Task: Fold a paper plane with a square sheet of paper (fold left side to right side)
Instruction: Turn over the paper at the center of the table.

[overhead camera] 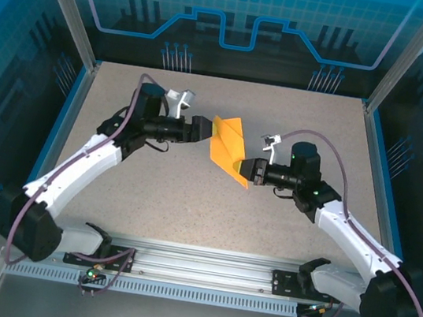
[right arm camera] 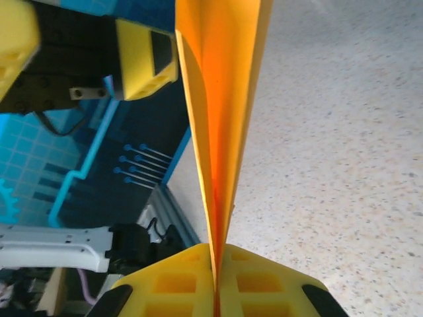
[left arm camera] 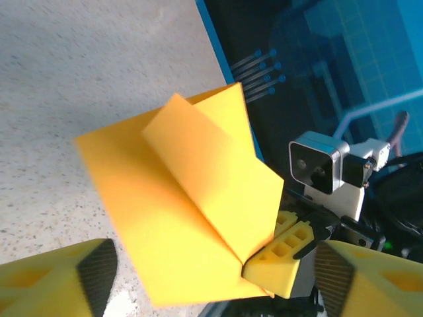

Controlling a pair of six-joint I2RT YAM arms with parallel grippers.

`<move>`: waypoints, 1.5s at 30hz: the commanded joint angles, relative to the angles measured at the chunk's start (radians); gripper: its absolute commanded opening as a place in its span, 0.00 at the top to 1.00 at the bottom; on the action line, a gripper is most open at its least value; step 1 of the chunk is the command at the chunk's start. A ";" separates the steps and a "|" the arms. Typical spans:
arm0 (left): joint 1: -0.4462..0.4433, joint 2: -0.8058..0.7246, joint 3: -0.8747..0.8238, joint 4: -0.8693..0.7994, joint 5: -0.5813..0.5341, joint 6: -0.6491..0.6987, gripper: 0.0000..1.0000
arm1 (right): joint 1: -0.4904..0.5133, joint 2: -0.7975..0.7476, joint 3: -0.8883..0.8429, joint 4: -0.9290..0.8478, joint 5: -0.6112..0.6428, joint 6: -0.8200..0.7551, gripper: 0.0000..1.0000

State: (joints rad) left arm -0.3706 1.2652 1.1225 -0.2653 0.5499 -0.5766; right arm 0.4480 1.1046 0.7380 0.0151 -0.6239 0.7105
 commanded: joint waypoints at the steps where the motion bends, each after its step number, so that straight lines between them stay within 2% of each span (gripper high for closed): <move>1: 0.022 -0.088 -0.049 -0.063 -0.114 0.037 0.11 | 0.054 -0.004 0.104 -0.325 0.182 -0.214 0.94; 2: 0.025 -0.108 -0.058 -0.071 -0.143 0.039 0.09 | 0.077 0.006 0.132 -0.388 0.231 -0.252 0.94; 5: 0.035 -0.175 -0.081 -0.102 -0.217 0.048 0.04 | 0.190 0.076 0.273 -0.584 0.498 -0.370 0.95; 7: 0.039 -0.215 -0.087 -0.128 -0.267 0.056 0.03 | 0.294 0.159 0.384 -0.718 0.740 -0.435 0.95; 10: 0.041 -0.264 -0.089 -0.164 -0.339 0.071 0.01 | 0.431 0.343 0.542 -0.903 1.083 -0.473 0.95; 13: 0.043 -0.302 -0.090 -0.190 -0.389 0.082 0.01 | 0.518 0.552 0.688 -1.075 1.345 -0.444 0.96; 15: 0.044 -0.323 -0.092 -0.199 -0.410 0.085 0.01 | 0.553 0.673 0.771 -1.172 1.469 -0.413 0.96; 18: 0.045 -0.349 -0.096 -0.214 -0.440 0.090 0.01 | 0.586 0.818 0.858 -1.271 1.568 -0.375 0.97; 26: 0.050 -0.374 -0.101 -0.234 -0.460 0.102 0.01 | 0.616 1.026 0.908 -1.350 1.635 -0.353 0.96; 33: 0.050 -0.361 -0.103 -0.234 -0.442 0.100 0.01 | 0.641 1.078 0.860 -1.247 1.472 -0.466 0.92; 39: 0.050 -0.316 -0.092 -0.249 -0.399 0.086 0.01 | 0.633 1.043 0.811 -1.163 1.289 -0.508 0.74; 45: 0.052 -0.278 -0.094 -0.249 -0.372 0.070 0.01 | 0.623 0.962 0.754 -1.103 1.176 -0.496 0.59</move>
State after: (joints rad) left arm -0.3290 0.9798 1.0294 -0.4992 0.1417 -0.4976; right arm 1.0771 2.1433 1.5097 -1.1183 0.6434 0.2134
